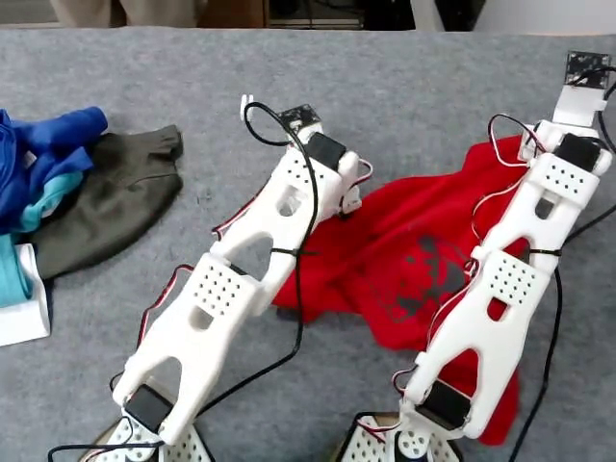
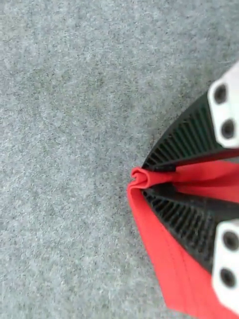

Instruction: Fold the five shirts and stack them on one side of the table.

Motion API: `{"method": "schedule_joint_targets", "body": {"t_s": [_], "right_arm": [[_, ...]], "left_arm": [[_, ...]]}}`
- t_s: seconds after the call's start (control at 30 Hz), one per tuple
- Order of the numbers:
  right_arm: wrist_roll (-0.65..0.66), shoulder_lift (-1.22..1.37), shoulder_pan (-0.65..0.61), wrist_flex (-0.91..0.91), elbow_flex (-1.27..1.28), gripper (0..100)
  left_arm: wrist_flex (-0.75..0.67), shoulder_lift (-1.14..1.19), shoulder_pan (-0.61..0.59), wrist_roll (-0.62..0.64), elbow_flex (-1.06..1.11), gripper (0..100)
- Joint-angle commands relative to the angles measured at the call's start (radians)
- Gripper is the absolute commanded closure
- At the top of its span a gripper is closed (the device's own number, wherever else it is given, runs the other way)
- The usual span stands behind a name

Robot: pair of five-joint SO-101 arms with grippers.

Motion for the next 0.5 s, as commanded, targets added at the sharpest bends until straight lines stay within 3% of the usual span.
{"method": "schedule_joint_targets", "body": {"t_s": [0.0,0.23,0.47], "right_arm": [[0.006,-0.010,-0.018,-0.023,-0.045,99.4],[0.006,-0.010,-0.018,-0.023,-0.045,99.4],[0.006,-0.010,-0.018,-0.023,-0.045,99.4]], "left_arm": [[-0.028,-0.015,0.009,0.037,-0.043,86],[-0.095,-0.015,0.000,0.034,-0.043,98],[-0.164,-0.025,-0.046,0.014,-0.052,98]]}}
